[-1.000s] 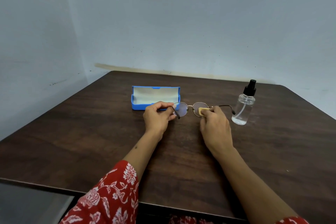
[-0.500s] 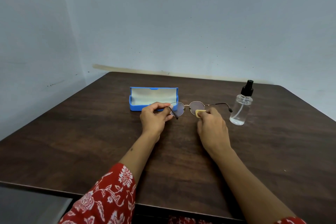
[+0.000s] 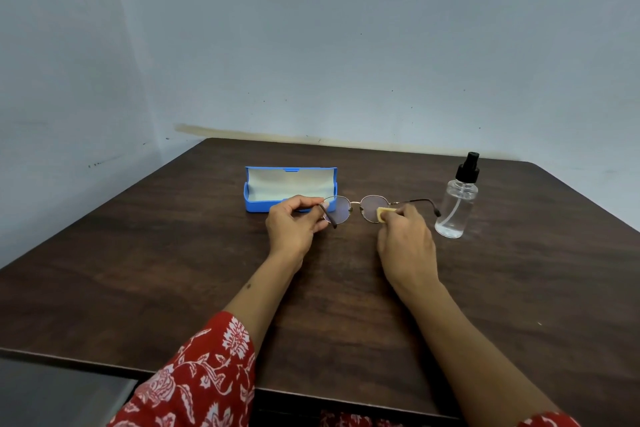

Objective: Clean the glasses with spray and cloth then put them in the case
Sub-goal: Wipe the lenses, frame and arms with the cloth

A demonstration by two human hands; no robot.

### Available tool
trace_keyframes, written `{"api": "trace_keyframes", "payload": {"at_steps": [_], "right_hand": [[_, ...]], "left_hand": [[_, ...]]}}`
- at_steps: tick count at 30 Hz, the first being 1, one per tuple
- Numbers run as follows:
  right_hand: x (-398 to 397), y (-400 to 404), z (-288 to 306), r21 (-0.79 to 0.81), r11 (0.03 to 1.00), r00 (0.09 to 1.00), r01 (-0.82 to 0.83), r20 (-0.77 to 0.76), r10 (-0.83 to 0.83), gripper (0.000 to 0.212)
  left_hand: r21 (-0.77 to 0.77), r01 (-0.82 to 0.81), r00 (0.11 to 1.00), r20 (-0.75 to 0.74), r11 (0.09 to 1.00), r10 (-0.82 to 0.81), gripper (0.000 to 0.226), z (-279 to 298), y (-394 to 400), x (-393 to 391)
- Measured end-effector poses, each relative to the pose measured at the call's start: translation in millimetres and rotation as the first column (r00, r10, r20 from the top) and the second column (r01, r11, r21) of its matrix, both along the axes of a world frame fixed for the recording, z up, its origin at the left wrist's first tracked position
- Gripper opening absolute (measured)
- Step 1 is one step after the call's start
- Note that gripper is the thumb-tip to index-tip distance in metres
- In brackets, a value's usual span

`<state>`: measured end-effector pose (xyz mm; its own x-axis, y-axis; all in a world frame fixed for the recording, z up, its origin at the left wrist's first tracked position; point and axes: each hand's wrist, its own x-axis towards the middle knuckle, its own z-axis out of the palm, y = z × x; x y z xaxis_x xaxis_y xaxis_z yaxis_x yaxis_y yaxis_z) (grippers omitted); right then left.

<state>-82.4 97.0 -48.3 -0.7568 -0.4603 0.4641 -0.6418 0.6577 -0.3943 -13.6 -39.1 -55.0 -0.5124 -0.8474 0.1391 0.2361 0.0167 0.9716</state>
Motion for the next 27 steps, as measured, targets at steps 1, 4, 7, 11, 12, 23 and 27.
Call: {"api": "trace_keyframes", "payload": {"at_steps": [1, 4, 7, 11, 12, 23, 27], "right_hand": [[0.6, -0.9, 0.0, 0.021, 0.999, 0.999, -0.032, -0.005, 0.032, 0.027], [1.6, -2.9, -0.7, 0.07, 0.994, 0.996, -0.09, -0.019, 0.091, 0.027], [-0.7, 0.2, 0.4, 0.0, 1.0, 1.0, -0.009, 0.003, 0.009, 0.028], [0.0, -0.7, 1.1, 0.034, 0.999, 0.999, -0.043, 0.004, 0.043, 0.029], [0.9, -2.3, 0.8, 0.062, 0.995, 0.997, -0.075, -0.006, 0.076, 0.028], [1.5, -4.0, -0.7, 0.058, 0.994, 0.995, -0.094, -0.036, 0.096, 0.027], [-1.8, -0.3, -0.5, -0.022, 1.0, 1.0, 0.022, -0.001, -0.022, 0.027]], "left_hand": [[-0.002, 0.0, 1.0, 0.001, 1.0, 0.0, 0.007, 0.1, -0.1, -0.2], [-0.004, -0.001, 1.0, 0.0, 1.0, 0.001, 0.009, 0.2, -0.3, -0.3], [-0.005, 0.008, 1.0, -0.005, 1.0, -0.008, 0.009, 0.9, 0.3, -0.5], [-0.006, -0.003, 1.0, 0.0, 1.0, 0.003, 0.009, 0.8, 0.3, 0.1], [-0.004, -0.006, 1.0, -0.002, 1.0, 0.006, 0.008, 0.5, 0.0, 0.0], [-0.011, -0.005, 1.0, -0.006, 1.0, 0.004, 0.007, -0.4, -0.6, -0.3], [-0.004, -0.001, 1.0, 0.01, 1.0, 0.001, 0.007, -0.2, -0.7, -0.6]]}}
